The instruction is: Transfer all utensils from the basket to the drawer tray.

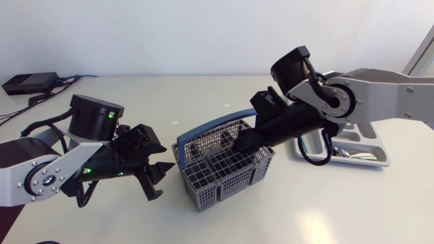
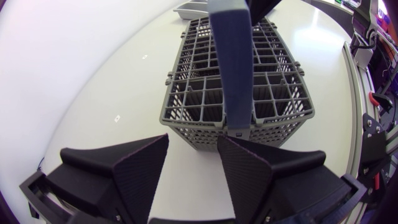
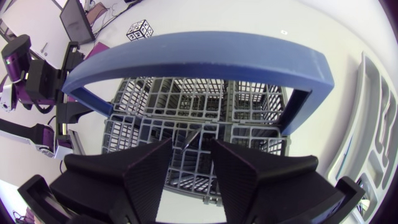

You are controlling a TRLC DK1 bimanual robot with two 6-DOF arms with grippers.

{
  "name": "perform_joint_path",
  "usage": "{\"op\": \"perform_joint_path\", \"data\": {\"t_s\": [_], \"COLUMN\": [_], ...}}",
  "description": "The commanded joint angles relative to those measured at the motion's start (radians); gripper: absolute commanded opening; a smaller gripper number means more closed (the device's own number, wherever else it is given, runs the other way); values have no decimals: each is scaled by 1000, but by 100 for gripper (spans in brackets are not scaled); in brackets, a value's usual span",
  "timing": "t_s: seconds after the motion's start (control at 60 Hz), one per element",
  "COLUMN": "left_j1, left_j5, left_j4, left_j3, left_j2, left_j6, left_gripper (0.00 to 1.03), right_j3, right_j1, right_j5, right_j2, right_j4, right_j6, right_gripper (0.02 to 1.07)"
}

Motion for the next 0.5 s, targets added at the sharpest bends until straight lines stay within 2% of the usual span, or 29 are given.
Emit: {"op": "perform_joint_path", "data": {"t_s": [0.0,0.183,0.333,0.483], "left_j1": [-2,-2,-5,-7], "left_j5": [2,2,2,2], "left_j4": [-15,-26,-26,-28], "left_j3": [-25,-27,-30,-33], "left_j2": [-20,-35,-35,-35], "left_j6": [-8,-7,-7,-7], "left_gripper": [57,57,57,57], "right_j3": [26,21,21,17], "right_j1": [4,-1,-2,-13], "right_j5": [7,10,10,5], "right_j2": [29,40,41,13], "right_j4": [3,26,33,33], "right_j6": [30,31,31,28], "right_gripper": [35,12,8,8]}}
